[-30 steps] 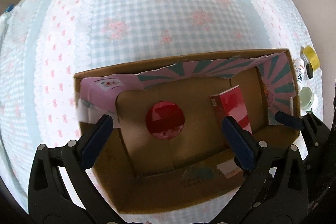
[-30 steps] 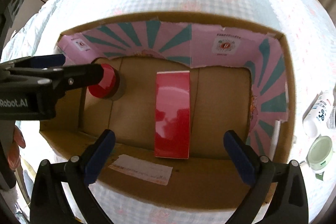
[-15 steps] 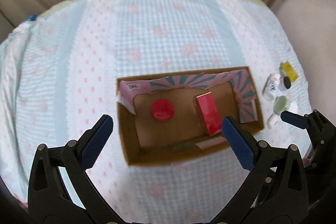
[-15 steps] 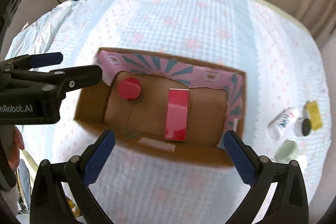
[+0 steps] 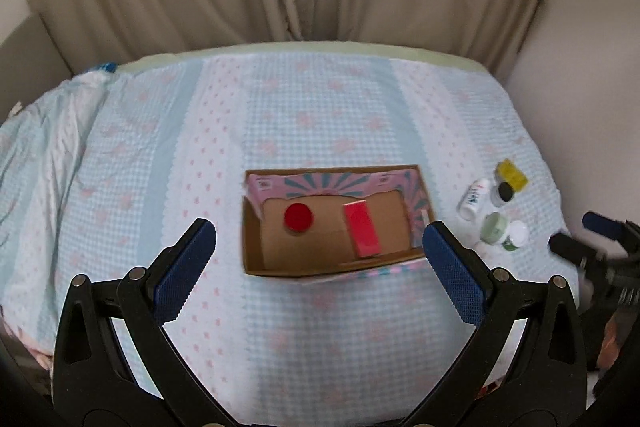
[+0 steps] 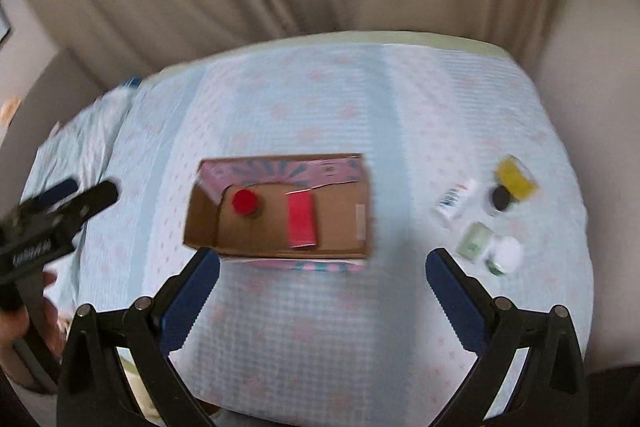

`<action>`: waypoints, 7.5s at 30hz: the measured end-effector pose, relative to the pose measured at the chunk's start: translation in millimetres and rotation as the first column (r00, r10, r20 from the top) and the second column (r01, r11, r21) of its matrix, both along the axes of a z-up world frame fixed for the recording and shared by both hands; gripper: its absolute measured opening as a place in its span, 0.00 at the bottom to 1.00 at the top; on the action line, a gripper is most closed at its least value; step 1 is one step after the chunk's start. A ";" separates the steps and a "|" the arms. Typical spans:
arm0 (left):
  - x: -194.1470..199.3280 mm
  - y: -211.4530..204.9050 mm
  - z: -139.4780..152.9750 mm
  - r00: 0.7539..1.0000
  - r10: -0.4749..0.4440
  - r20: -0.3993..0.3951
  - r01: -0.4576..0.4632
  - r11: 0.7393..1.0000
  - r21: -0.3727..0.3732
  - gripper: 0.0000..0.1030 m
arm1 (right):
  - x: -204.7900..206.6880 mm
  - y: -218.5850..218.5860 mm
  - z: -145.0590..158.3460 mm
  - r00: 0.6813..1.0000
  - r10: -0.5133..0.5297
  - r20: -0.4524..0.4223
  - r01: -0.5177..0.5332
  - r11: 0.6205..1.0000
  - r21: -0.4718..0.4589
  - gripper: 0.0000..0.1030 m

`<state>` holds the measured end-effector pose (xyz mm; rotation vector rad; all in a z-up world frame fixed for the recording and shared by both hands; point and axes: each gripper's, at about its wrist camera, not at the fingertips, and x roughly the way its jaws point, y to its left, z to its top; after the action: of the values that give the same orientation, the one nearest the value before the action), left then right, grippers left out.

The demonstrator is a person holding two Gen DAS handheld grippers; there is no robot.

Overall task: Organize rigid objects
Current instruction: 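Release both items in the box and lift both tools away, then grasp the green-and-white jar with the left tool while the right tool grasps the yellow tape, then carry the green jar and yellow tape over the cardboard box with both tools, then release the jar and tape into the box and lift both tools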

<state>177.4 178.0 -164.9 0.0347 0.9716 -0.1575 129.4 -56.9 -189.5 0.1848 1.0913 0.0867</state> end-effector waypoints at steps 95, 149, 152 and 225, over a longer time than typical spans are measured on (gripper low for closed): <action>80.3 -430.9 -311.9 0.857 -0.398 -0.327 0.411 0.911 -0.031 0.39 | 160.2 -364.4 -303.9 0.943 -0.274 -0.189 0.321 0.899 0.298 0.93; 82.4 43.3 -94.1 0.985 -0.090 -0.146 0.078 0.993 -0.087 0.39 | 76.7 -22.3 -40.0 0.994 -0.107 0.024 0.084 0.883 0.461 0.91; 97.1 53.5 -118.3 0.977 -0.108 -0.181 0.096 0.993 -0.075 0.39 | 85.2 1.9 -60.1 0.993 -0.118 0.004 0.103 0.885 0.454 0.91; -0.1 48.7 -78.7 0.991 -0.052 -0.126 0.055 0.998 0.020 1.00 | 32.6 31.1 -65.5 1.000 -0.019 0.013 0.017 0.993 0.114 1.00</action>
<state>177.3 226.7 -243.6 0.0733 1.0987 -0.1995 162.1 -25.8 -255.0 0.2956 1.0711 0.1340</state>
